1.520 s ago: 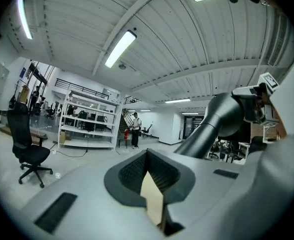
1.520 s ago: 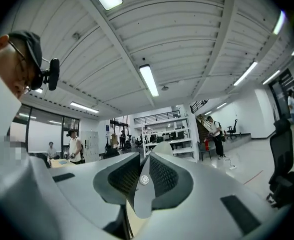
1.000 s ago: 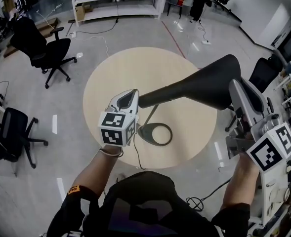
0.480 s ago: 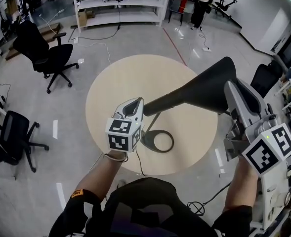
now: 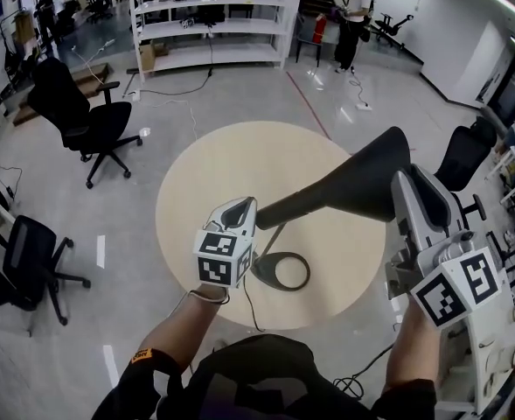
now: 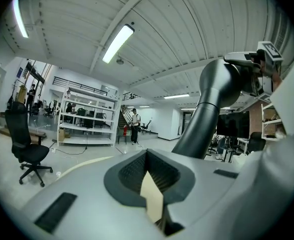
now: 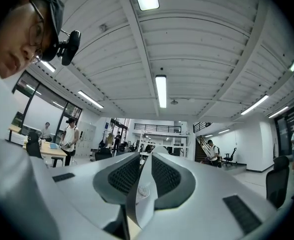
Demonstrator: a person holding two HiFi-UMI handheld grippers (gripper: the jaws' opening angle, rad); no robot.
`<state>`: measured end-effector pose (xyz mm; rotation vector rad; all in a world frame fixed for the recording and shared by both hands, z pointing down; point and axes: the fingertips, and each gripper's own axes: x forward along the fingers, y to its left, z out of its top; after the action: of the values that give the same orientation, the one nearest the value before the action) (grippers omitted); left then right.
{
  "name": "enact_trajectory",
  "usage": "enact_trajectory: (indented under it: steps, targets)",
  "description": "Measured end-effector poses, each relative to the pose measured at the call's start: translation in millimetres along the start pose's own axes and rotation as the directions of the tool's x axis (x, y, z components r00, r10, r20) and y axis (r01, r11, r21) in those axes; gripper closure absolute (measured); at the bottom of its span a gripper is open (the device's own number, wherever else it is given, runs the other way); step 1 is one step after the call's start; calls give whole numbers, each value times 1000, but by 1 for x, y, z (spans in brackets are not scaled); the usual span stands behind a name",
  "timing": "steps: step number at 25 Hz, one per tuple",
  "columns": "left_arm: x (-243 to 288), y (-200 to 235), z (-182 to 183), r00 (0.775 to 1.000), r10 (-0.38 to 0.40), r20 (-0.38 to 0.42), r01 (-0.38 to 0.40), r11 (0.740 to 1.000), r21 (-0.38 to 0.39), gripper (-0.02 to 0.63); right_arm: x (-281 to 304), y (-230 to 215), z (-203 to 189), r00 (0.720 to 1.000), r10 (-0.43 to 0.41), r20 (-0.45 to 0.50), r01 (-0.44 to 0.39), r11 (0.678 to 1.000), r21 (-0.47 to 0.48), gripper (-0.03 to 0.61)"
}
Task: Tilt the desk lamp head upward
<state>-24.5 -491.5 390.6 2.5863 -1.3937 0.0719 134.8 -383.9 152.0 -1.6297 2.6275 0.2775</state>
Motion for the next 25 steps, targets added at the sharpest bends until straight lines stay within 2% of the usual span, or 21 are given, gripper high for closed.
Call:
enact_trajectory:
  steps: [7,12,14,18,22,25]
  targets:
    - [-9,-8,12,999,-22,29,21,999,24,568,-28,-6,-3,993,-71,99,66,997,47,511]
    - [-26,-11,17,997,-42,69,39,998,42,568,-55,-7,-36,974,-197,112,194,980,39,511]
    - [-36,-15,13,995,-64,73,60,997,50,568,-63,-7,-60,970,-230,77,226,973,53,511]
    - [-50,-28,-14,993,-108,37,105,993,59,568,-68,2,-126,964,-261,-55,266,959,95,511]
    - [-62,-43,-44,989,-149,-17,150,986,76,568,-65,32,-190,947,-266,-181,290,949,123,512]
    - [-70,-44,-66,985,-162,-58,167,982,88,568,-58,66,-233,938,-242,-248,279,952,127,512]
